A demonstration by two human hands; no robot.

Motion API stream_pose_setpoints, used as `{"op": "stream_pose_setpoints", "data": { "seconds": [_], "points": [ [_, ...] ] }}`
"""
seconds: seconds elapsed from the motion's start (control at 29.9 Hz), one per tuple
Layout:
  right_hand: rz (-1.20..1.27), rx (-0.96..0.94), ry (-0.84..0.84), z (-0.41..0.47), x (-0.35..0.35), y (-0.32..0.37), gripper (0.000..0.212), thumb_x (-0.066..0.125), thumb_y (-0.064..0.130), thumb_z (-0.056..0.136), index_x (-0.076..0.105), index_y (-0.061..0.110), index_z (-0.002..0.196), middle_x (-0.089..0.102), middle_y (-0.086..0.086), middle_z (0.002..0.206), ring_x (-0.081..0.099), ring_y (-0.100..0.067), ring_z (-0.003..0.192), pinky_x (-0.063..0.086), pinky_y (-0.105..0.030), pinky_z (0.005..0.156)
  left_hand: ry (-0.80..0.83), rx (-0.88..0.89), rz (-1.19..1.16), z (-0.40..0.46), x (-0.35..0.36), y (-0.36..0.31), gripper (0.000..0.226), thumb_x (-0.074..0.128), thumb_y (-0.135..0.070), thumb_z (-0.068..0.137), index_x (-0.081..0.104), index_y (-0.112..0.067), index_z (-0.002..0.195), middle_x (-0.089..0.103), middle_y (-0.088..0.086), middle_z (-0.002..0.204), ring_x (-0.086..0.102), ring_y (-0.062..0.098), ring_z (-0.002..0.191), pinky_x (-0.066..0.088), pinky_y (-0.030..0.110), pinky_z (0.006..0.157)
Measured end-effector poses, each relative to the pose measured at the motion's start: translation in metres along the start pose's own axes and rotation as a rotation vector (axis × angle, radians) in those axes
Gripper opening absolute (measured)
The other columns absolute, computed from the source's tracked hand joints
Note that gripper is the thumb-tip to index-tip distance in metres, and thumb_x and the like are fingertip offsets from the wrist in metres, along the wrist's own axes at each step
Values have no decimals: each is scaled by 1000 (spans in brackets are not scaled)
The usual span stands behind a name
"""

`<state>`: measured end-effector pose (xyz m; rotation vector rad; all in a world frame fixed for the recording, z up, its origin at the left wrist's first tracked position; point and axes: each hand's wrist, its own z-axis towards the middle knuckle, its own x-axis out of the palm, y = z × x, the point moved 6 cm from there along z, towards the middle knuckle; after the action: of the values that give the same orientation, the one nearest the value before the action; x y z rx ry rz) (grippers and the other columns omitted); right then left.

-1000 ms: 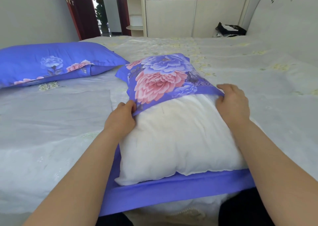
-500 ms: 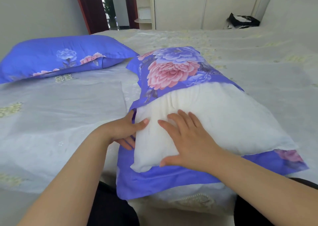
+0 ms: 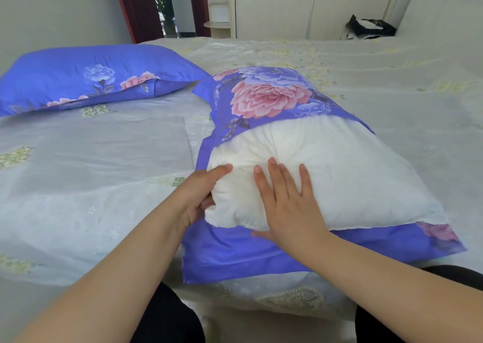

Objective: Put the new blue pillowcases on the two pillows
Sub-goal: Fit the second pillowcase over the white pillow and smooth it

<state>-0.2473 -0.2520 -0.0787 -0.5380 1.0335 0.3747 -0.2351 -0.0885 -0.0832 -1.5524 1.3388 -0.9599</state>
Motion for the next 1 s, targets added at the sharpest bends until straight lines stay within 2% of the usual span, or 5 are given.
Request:
{"op": "stream_pose_setpoints", "data": {
  "seconds": [0.1,0.23,0.4,0.53,1.0],
  "points": [
    [67,-6,-30,26,-6,-22,56,63,29,66,59,3,115,70,-9,87,66,-28,77,9,-64,107,-31,109,-51,5,7,-10,41,54,-48,90,60,-9,84,65,8,68,60,20,55,45,23,52],
    [635,202,239,57,-14,-71,52,32,59,91,54,31,130,61,9,127,52,-13,122,21,-44,113,82,193,-87,0,14,-31,52,29,-51,98,42,-14,64,66,6,63,65,17,59,42,23,47],
    [893,287,253,102,-2,-119,31,62,43,87,64,25,112,64,4,113,58,-11,106,41,-24,83,-14,357,1403,12,42,8,38,33,-48,96,49,-23,121,56,-6,122,56,21,107,45,37,85],
    [921,309,257,140,9,-151,41,61,41,89,57,25,126,59,2,127,53,-14,117,39,-28,97,-188,389,1672,51,61,8,53,27,-43,100,25,-13,144,49,6,134,55,31,112,41,36,74],
    [647,252,284,192,54,-173,43,57,33,92,52,13,130,55,-9,131,49,-22,121,30,-19,87,-276,540,1652,88,74,-14,38,48,-43,92,44,-12,114,57,8,117,51,26,108,35,36,76]
  ]
}}
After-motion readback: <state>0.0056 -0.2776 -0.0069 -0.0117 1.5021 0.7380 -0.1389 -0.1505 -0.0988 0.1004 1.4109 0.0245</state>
